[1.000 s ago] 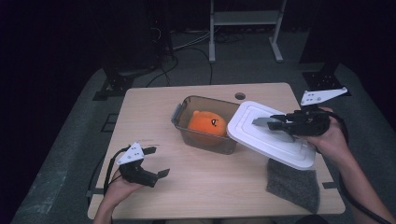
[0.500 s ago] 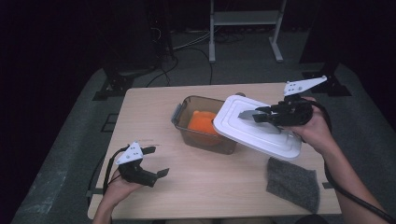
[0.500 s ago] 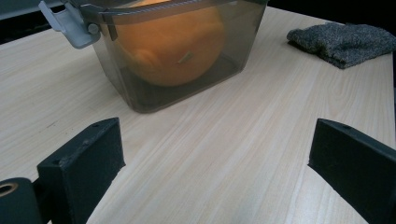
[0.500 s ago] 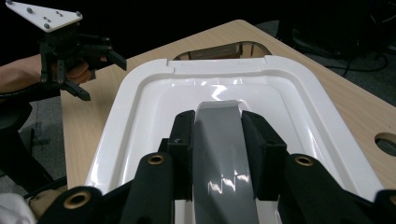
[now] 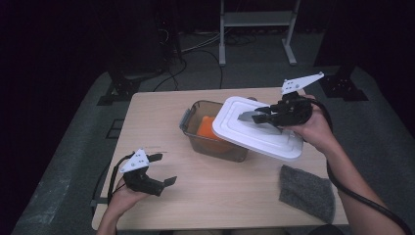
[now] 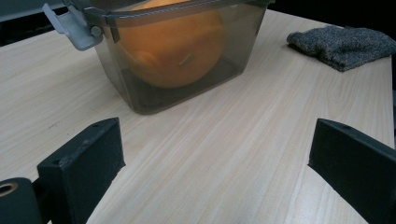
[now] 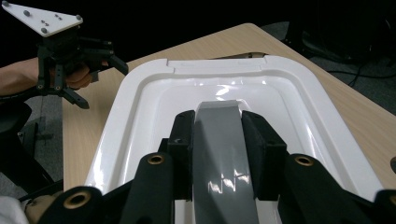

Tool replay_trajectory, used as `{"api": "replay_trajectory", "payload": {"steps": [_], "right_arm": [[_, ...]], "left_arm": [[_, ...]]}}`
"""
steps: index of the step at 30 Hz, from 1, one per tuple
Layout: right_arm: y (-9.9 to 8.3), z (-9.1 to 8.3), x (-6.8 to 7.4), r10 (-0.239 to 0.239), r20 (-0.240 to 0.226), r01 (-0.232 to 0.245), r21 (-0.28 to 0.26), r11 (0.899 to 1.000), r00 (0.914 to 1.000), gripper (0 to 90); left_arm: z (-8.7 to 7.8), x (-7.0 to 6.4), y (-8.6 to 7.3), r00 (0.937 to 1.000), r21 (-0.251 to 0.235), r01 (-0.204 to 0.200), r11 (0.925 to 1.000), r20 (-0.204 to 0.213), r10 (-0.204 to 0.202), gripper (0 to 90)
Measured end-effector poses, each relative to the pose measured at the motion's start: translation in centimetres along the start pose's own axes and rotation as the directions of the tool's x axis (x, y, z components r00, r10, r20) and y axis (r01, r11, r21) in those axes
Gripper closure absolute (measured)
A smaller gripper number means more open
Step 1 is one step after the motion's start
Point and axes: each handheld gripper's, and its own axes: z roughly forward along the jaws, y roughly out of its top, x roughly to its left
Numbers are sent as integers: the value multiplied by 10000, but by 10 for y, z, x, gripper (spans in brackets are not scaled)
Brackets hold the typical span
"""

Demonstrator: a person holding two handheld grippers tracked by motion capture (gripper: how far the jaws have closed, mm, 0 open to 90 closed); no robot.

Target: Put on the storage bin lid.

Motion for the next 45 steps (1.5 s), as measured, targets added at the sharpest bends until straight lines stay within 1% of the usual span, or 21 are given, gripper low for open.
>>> {"api": "replay_trajectory", "payload": {"steps": [8, 14, 25, 27, 29, 30, 35, 38, 44, 45], "right_arm": [[9, 11, -3, -52, -100, 52, -1, 10000, 9999, 653], [15, 23, -8, -89, -148, 90, 106, 9999, 9999, 653], [21, 41, -16, -17, -339, 22, 171, 9999, 9994, 653], [23, 48, -18, -50, -373, 60, 246, 9997, 9993, 653], [24, 49, -18, -56, -385, 66, 249, 9997, 9992, 653], [25, 53, -19, -64, -481, 75, 224, 9997, 9988, 653], [28, 61, -21, -90, -572, 106, 284, 9995, 9983, 653], [30, 66, -22, -129, -621, 145, 254, 9996, 9980, 653], [30, 78, -25, -65, -801, 76, 134, 9999, 9968, 653], [30, 78, -25, -65, -801, 76, 134, 9999, 9968, 653]], "left_arm": [[0, 0, 0, 10000, 0, 5, 10000, 3, -5, 25], [-2, 0, 0, 10000, -31, -7, 10000, -21, 7, 25], [-2, 1, -1, 10000, -44, 22, 10000, -5, -22, 25], [-3, 1, 0, 10000, -70, 10, 10000, -9, -10, 25], [-3, 1, 0, 10000, -67, 15, 10000, -13, -15, 25], [-3, 1, 0, 10000, -79, 33, 10000, -6, -33, 25], [-3, 1, 0, 10000, -79, 36, 10000, -1, -36, 25], [-4, 1, 0, 10000, -105, 36, 9999, -24, -36, 25], [-5, 1, 0, 10000, -151, 81, 9999, -20, -81, 25], [-5, 2, 0, 10000, -151, 70, 9999, -36, -71, 25]]}}
